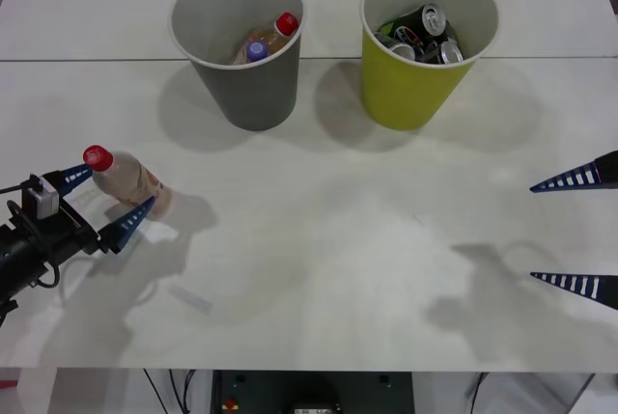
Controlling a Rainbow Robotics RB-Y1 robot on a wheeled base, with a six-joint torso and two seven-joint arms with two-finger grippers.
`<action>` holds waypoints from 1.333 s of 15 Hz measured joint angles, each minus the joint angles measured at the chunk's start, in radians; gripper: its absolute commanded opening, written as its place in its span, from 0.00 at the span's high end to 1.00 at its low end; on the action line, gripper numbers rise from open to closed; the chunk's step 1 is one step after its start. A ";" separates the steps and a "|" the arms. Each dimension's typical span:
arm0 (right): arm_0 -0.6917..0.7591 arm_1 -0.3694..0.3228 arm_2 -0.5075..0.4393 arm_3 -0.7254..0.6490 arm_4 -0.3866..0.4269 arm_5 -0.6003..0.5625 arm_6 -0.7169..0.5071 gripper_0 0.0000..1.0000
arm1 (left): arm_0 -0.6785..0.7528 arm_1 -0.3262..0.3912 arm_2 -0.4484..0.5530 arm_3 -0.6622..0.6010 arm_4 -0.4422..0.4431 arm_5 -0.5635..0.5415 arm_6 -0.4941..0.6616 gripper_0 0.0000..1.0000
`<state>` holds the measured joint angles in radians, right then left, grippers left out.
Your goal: Put the can into the green bin and the plastic bottle into the gray bin
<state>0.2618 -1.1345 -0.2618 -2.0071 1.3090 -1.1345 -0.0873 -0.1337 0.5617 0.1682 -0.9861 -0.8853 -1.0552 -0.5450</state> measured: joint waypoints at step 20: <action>0.000 0.000 0.000 0.000 0.000 0.000 0.000 0.00 | -0.013 -0.043 0.030 -0.012 -0.044 -0.010 0.000 1.00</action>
<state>0.2618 -1.1345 -0.2618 -2.0071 1.3090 -1.1345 -0.0873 -0.1464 0.5182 0.1980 -0.9984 -0.9290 -1.0654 -0.5455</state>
